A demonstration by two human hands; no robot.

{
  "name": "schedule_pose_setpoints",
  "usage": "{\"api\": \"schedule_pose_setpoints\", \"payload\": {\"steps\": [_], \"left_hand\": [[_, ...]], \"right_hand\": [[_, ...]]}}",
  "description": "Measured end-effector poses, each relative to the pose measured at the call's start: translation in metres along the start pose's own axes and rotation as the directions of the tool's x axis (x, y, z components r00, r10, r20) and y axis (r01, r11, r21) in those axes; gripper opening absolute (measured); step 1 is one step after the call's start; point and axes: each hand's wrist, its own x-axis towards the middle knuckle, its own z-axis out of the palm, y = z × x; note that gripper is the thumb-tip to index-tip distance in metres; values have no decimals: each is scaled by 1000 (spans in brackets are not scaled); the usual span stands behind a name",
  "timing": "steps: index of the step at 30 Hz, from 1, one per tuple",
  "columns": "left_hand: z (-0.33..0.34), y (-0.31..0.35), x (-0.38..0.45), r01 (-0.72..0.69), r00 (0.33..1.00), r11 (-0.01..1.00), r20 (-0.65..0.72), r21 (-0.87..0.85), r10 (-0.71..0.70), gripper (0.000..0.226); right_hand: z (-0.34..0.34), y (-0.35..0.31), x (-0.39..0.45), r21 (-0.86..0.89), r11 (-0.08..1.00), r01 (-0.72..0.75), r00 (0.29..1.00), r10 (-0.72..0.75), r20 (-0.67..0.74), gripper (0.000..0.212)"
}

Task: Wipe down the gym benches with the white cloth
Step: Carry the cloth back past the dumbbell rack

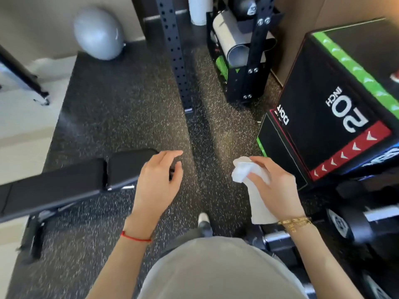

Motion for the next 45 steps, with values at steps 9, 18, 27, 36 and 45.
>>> {"api": "schedule_pose_setpoints", "payload": {"steps": [9,18,27,36,45], "left_hand": [[31,-14,179,-176,977,984,114,-38,179,27],[125,45,337,-339,894,931,260,-136,364,28],[235,186,508,-530,775,812,249,-245,581,27],[321,286,610,-594,665,729,304,-339,683,29],[375,323,674,-646,511,629,367,-432,777,28]], "right_hand": [[3,7,118,-63,988,-141,980,130,-148,35],[-37,66,227,-28,957,-287,901,261,-346,30],[-163,167,354,-71,912,-403,771,297,-563,27],[-251,266,452,-35,869,-494,659,347,-667,24],[-254,318,509,40,759,-650,541,499,-677,26]]}}
